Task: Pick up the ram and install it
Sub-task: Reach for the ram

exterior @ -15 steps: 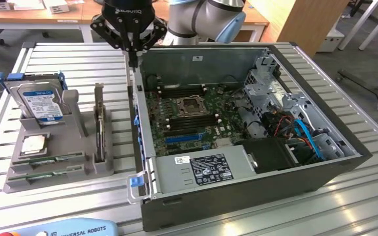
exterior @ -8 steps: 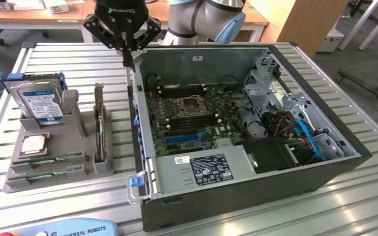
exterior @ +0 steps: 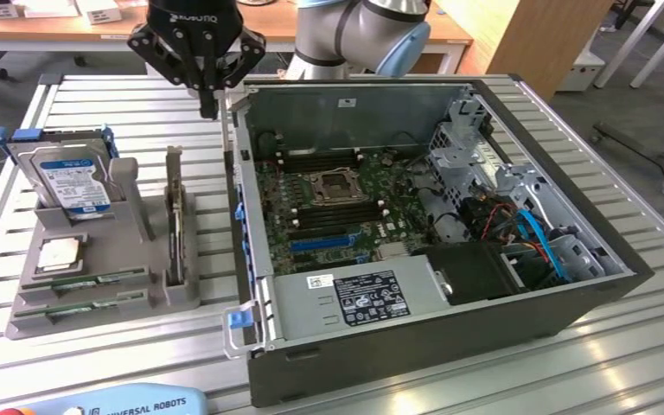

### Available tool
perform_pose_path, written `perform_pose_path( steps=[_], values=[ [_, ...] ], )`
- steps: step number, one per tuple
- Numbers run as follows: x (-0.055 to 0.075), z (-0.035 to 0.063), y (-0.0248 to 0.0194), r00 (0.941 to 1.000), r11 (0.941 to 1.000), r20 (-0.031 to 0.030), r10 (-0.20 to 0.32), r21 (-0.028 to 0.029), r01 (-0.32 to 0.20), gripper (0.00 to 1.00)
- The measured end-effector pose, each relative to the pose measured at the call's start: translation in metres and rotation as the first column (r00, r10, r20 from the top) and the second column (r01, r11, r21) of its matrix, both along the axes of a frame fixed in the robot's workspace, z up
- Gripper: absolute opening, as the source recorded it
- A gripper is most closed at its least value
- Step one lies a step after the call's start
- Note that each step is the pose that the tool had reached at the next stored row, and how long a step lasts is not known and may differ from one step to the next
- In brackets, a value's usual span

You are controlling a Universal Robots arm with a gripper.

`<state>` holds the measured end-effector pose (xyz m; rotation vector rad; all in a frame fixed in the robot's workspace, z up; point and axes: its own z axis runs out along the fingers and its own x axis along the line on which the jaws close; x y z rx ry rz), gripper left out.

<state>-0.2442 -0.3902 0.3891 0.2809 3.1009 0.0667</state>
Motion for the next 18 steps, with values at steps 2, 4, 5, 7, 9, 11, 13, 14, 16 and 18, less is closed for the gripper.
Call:
perform_pose_path(
  steps=[2, 4, 5, 7, 9, 11, 13, 14, 16, 18],
  values=[
    [-0.004, -0.0001, 0.0005, 1.0000, 1.0000, -0.0001, -0.005, 0.0000, 0.005, 0.10],
    [-0.009, -0.0002, 0.0010, 1.0000, 1.0000, 0.0000, -0.009, 0.0000, 0.009, 0.10],
    [-0.011, -0.0002, 0.0013, 0.9999, 0.9999, -0.0001, -0.012, 0.0000, 0.012, 0.10],
    [-0.015, -0.0003, 0.0019, 0.9999, 0.9999, 0.0000, -0.017, 0.0000, 0.017, 0.10],
    [-0.019, -0.0005, 0.0026, 0.9997, 0.9997, 0.0000, -0.023, 0.0000, 0.023, 0.10],
    [-0.022, -0.0005, 0.0033, 0.9996, 0.9996, -0.0001, -0.028, 0.0000, 0.028, 0.10],
    [-0.026, -0.0006, 0.0039, 0.9994, 0.9994, -0.0001, -0.034, -0.0001, 0.034, 0.10],
    [-0.027, -0.0007, 0.0042, 0.9993, 0.9993, 0.0000, -0.037, 0.0000, 0.037, 0.10],
    [-0.031, -0.0008, 0.0049, 0.9991, 0.9991, 0.0000, -0.042, 0.0000, 0.042, 0.10],
    [-0.035, -0.0009, 0.0055, 0.9989, 0.9989, -0.0001, -0.048, 0.0000, 0.048, 0.10]
  ],
)
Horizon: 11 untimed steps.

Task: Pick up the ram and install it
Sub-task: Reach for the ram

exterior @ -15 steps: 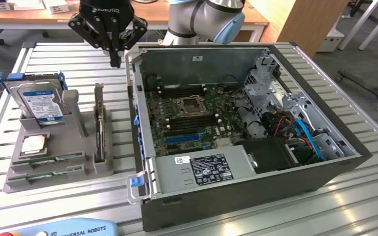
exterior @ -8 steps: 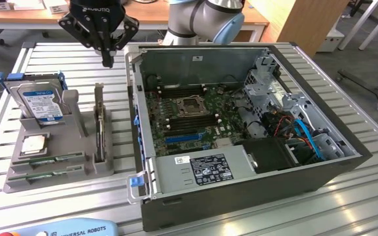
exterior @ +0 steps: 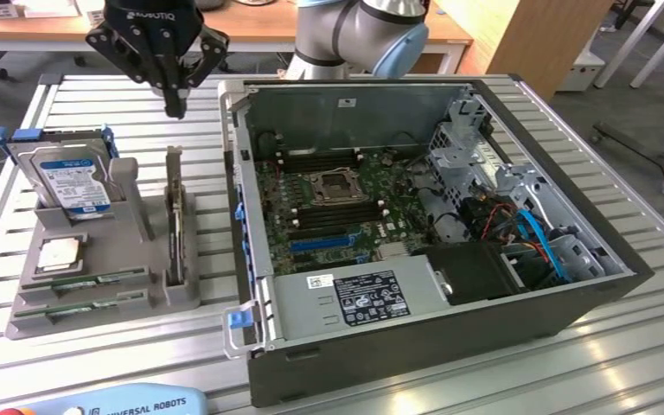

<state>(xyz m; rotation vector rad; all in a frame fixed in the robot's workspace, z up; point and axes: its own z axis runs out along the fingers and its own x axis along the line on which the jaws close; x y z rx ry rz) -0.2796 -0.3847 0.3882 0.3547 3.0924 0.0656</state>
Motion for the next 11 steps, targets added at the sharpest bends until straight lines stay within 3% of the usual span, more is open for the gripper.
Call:
perform_pose_path(
  steps=[11],
  values=[
    [-0.021, -0.0007, 0.0030, 0.9994, 0.9994, 0.0001, -0.034, 0.0000, 0.034, 0.10]
  ],
)
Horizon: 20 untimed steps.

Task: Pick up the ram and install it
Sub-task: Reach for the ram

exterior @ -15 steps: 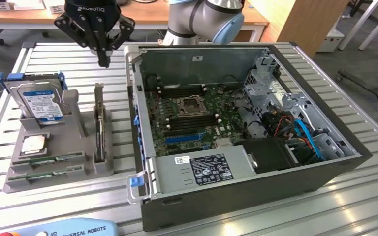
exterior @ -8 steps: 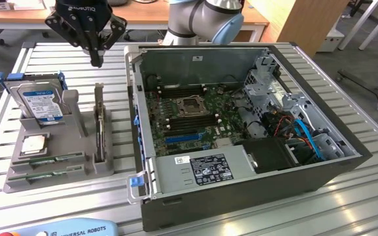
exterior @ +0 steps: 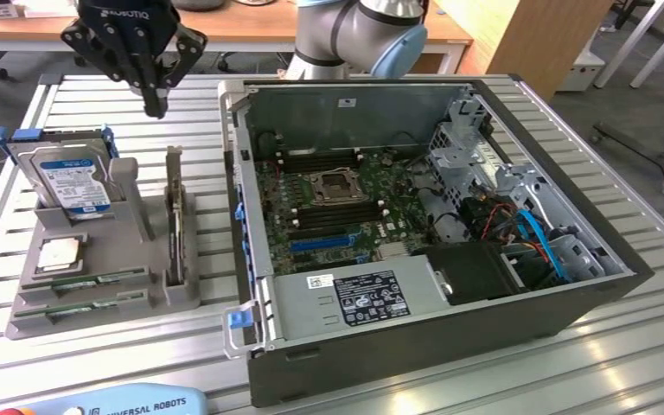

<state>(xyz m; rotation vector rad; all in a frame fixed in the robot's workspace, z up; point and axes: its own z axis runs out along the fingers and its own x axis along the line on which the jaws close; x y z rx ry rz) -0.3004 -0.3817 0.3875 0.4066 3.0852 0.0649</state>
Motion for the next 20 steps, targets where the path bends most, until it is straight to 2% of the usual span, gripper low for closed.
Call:
perform_pose_path(
  steps=[20],
  values=[
    [-0.043, -0.0016, 0.0039, 0.9983, 0.9983, 0.0000, -0.058, 0.0000, 0.058, 0.10]
  ],
)
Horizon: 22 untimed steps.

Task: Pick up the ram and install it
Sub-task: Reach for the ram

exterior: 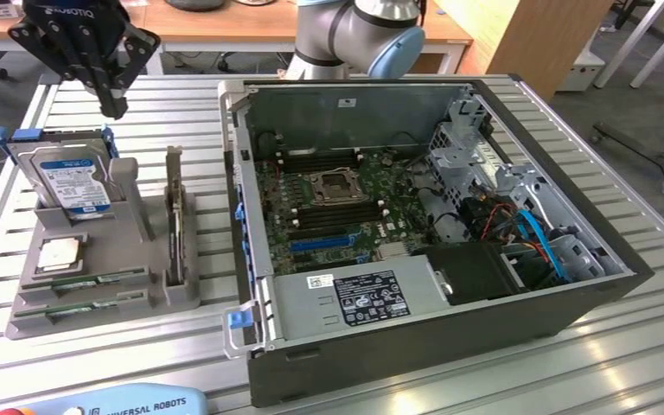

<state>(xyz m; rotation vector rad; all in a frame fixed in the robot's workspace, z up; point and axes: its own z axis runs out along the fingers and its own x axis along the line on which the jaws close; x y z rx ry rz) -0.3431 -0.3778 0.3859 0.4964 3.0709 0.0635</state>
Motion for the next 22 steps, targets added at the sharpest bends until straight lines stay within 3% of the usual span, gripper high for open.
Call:
perform_pose_path(
  steps=[7, 13, 19, 20, 22],
  values=[
    [-0.0030, -0.0001, 0.0001, 1.0000, 1.0000, 0.0000, 0.001, -0.0010, -0.001, 0.10],
    [-0.0034, -0.0001, 0.0001, 0.9981, 0.9981, 0.0000, 0.061, -0.0017, -0.061, 0.10],
    [-0.0038, -0.0002, 0.0001, 0.9925, 0.9925, -0.0008, 0.122, -0.0075, -0.122, 0.10],
    [-0.0039, -0.0003, 0.0002, 0.9919, 0.9919, -0.0012, 0.127, -0.0107, -0.127, 0.10],
    [-0.0039, -0.0002, 0.0001, 0.9918, 0.9918, -0.0013, 0.127, -0.0112, -0.127, 0.10]
  ],
)
